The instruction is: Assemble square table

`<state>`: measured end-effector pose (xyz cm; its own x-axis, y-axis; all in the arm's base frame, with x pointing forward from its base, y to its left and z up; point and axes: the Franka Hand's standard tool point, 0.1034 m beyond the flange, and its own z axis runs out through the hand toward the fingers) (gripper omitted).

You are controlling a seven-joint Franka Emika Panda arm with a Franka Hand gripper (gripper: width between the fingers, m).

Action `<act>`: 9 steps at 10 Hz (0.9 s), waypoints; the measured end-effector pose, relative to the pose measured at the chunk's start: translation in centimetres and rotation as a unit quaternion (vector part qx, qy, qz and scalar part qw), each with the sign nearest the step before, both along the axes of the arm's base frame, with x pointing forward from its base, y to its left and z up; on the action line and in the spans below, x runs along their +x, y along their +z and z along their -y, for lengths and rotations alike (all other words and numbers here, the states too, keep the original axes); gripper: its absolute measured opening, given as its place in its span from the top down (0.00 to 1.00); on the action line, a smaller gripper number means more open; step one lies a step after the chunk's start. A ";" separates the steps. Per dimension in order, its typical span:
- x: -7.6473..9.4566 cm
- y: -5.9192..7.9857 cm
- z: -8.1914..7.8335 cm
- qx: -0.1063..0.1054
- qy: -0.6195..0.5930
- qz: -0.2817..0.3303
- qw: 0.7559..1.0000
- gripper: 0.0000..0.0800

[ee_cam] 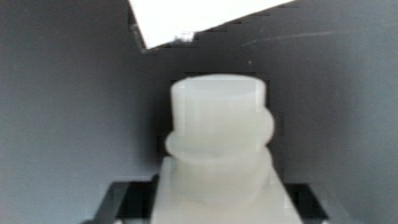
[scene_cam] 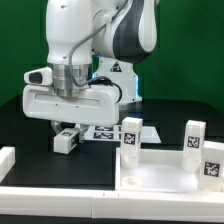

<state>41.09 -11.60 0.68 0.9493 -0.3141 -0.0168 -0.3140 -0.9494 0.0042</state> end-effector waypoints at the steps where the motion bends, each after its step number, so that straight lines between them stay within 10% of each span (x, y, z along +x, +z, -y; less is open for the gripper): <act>1: 0.0 0.0 0.0 0.000 0.000 0.000 1.000 0.64; 4: 1.1 1.3 -0.4 0.045 -0.002 -0.029 0.999 0.23; 7: 4.7 4.1 0.2 0.113 -0.002 -0.151 0.982 0.19; 9: 4.4 3.4 0.4 0.133 -0.026 -0.254 0.958 0.19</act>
Offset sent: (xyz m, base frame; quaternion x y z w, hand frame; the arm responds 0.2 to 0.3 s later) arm 0.0192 -0.0076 0.0324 0.0473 -0.0729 -0.0091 0.9962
